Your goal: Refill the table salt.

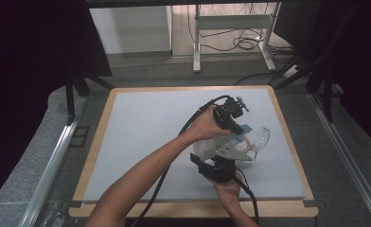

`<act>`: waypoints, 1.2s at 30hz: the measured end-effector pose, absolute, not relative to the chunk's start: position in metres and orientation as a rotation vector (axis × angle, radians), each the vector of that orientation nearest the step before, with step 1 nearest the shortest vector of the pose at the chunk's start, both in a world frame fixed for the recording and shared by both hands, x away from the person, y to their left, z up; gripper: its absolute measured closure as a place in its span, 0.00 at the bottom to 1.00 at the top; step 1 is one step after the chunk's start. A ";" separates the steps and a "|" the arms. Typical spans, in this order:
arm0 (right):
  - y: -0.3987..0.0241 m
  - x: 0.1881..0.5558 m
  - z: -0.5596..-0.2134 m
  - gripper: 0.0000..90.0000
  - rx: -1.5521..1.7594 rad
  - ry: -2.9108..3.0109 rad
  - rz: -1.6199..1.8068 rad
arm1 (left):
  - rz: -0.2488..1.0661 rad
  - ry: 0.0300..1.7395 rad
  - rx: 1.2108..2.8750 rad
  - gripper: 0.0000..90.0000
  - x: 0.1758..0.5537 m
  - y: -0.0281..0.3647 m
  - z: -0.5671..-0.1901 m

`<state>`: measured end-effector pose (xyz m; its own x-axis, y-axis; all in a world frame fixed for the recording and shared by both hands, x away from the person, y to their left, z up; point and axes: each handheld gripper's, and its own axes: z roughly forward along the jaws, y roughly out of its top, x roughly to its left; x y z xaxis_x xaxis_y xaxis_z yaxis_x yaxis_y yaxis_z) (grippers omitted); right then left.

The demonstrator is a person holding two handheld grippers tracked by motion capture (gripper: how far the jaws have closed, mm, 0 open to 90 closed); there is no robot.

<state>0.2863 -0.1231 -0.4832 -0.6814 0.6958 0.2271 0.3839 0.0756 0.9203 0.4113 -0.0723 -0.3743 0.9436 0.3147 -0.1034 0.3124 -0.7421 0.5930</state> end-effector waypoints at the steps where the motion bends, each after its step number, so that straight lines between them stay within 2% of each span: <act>1: -0.123 0.286 -0.483 0.64 1.083 2.084 1.640 | 0.004 0.442 2.456 1.00 0.411 -0.072 -0.374; 36: -0.126 0.287 -0.481 0.64 1.096 2.072 1.657 | 0.000 0.437 2.457 1.00 0.413 -0.076 -0.373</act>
